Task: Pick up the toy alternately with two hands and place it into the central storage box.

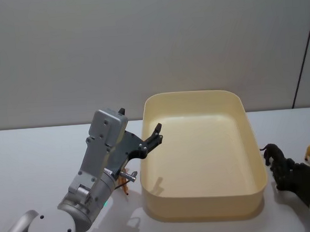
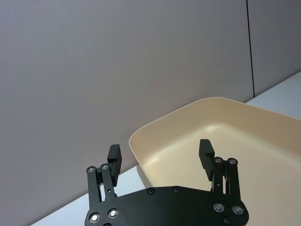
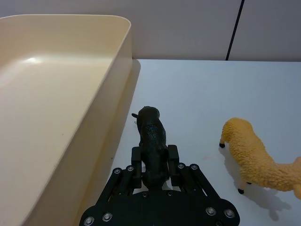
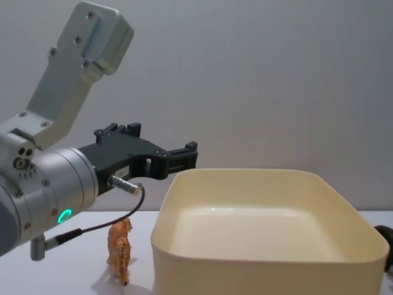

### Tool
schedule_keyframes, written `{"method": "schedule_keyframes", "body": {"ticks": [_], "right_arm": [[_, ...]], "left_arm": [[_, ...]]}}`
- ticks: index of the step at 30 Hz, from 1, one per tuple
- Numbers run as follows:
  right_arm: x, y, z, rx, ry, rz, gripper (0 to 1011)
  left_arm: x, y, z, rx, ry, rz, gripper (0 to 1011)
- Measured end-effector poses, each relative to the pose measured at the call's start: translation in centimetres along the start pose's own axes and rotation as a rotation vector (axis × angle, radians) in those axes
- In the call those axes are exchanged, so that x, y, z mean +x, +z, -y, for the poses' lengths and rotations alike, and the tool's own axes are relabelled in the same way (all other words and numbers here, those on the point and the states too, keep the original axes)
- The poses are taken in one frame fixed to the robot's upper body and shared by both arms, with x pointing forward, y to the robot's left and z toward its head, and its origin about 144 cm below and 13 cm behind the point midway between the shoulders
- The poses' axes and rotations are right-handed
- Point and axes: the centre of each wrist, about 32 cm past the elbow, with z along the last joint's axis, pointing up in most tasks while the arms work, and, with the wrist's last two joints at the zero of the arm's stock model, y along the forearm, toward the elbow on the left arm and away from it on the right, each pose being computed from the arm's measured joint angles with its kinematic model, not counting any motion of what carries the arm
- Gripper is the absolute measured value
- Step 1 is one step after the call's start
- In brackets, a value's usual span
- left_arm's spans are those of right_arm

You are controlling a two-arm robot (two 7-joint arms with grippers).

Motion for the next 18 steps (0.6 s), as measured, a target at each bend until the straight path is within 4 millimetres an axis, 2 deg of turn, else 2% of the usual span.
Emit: {"method": "schedule_keyframes", "body": {"ticks": [9,18], "right_arm": [[-0.1,0.2,0.3,0.055,-0.027,0.022,306],[-0.2,2.4,0.9,0.170,-0.032,0.045,306]], "left_arm": [[0.0,0.0,0.0,0.000,0.000,0.000,1001],[0.0,0.0,0.0,0.000,0.000,0.000,1001]]}}
